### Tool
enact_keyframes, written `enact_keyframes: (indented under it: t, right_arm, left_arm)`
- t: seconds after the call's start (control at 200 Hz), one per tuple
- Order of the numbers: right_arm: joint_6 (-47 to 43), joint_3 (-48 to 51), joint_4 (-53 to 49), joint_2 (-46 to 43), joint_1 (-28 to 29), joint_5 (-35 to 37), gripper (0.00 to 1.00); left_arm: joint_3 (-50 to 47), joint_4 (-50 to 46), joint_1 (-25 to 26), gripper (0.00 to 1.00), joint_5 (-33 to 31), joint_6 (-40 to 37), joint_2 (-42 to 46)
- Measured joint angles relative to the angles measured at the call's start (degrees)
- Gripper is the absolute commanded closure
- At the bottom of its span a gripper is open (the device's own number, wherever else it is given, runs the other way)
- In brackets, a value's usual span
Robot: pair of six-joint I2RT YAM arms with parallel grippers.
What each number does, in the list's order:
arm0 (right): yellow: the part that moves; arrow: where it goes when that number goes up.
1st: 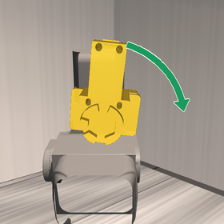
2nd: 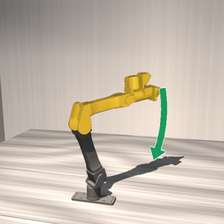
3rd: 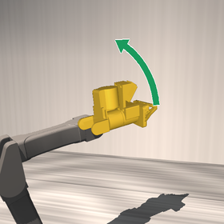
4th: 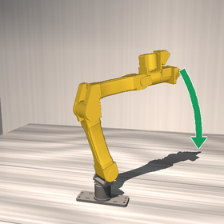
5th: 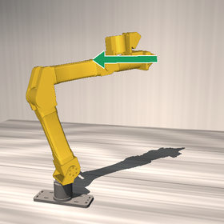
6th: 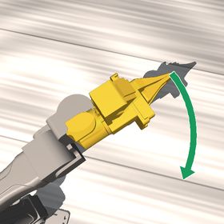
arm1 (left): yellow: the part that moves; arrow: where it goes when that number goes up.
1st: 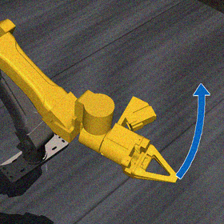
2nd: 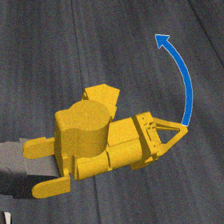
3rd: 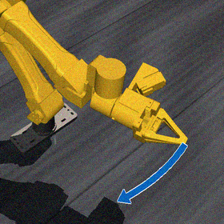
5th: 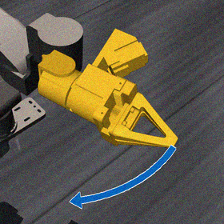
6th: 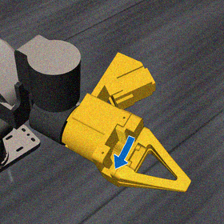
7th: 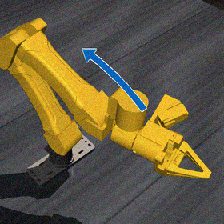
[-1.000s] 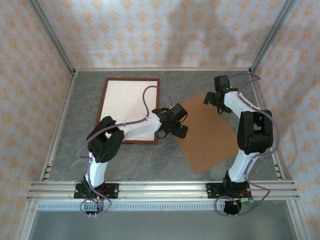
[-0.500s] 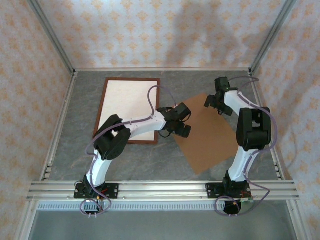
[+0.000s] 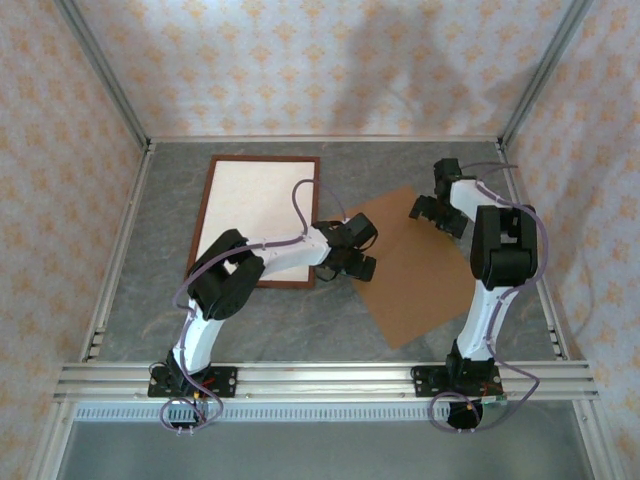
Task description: Put the photo into the frame
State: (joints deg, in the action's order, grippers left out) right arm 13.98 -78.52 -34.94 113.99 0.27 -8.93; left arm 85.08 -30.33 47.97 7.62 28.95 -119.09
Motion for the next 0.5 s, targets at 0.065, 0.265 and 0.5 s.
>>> enact_keyframes:
  t: [0.065, 0.265, 0.5]
  right_arm:
    - [0.5, 1.4, 1.2, -1.07, -0.09, -0.55, 0.01]
    - [1.62, 6.6, 4.22, -4.81, -1.11, -3.19, 0.02]
    - [2.93, 12.74, 5.81, -9.84, -2.69, -7.85, 0.04]
  left_arm:
    - [0.0, 0.07, -0.24, 0.07, 0.63, 0.2, 0.0]
    - [1.42, -0.59, -0.98, 0.07, 2.25, 1.03, -0.81]
    - [9.75, -8.59, -1.55, 0.08, 3.52, 1.07, -5.35]
